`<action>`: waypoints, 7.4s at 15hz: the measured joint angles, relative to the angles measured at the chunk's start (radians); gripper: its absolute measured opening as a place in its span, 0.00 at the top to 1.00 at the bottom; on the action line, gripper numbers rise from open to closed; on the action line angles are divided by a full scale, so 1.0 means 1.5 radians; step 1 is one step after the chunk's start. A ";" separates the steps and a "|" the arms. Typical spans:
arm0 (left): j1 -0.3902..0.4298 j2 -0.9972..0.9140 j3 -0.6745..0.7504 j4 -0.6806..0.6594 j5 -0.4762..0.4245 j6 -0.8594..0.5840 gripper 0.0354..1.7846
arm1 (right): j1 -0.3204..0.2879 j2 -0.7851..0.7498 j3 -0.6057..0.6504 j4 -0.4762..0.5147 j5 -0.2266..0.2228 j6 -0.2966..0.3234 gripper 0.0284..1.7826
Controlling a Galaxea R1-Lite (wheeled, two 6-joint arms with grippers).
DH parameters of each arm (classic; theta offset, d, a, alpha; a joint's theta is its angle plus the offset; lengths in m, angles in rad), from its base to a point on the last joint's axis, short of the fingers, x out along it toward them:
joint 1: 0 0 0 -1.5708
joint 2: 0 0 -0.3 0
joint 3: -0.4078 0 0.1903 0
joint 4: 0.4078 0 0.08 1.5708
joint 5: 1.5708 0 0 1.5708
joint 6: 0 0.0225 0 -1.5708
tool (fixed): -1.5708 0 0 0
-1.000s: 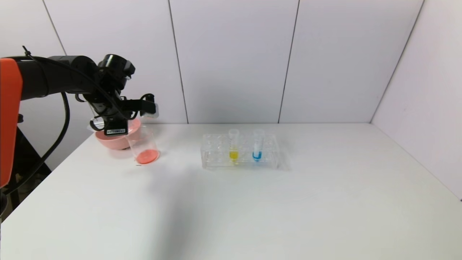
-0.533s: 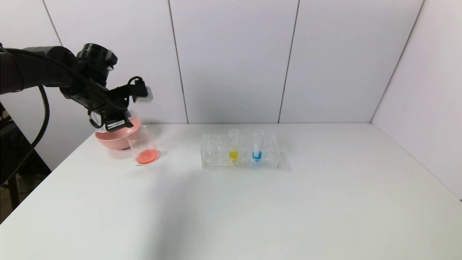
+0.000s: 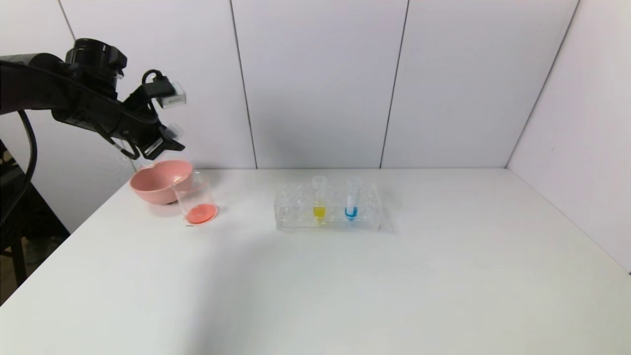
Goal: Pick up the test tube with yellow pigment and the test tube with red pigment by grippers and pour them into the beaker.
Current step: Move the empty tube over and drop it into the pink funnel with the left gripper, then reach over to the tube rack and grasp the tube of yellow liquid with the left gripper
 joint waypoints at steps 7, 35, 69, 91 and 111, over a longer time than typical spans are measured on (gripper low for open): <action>0.012 -0.004 0.006 -0.117 -0.041 -0.277 0.74 | 0.000 0.000 0.000 0.000 0.000 0.000 0.05; 0.098 0.208 0.223 -0.773 0.109 -0.623 0.74 | 0.000 0.000 0.000 0.000 0.000 0.000 0.05; -0.043 -0.169 0.607 -0.861 0.108 -0.598 0.01 | 0.000 0.000 0.000 0.000 0.000 0.000 0.05; -0.373 -0.299 0.935 -1.052 0.115 -0.577 0.01 | 0.000 0.000 0.000 0.000 0.000 0.000 0.05; -0.499 -0.006 0.715 -1.093 0.409 -0.570 0.01 | 0.000 0.000 0.000 0.000 0.000 0.000 0.05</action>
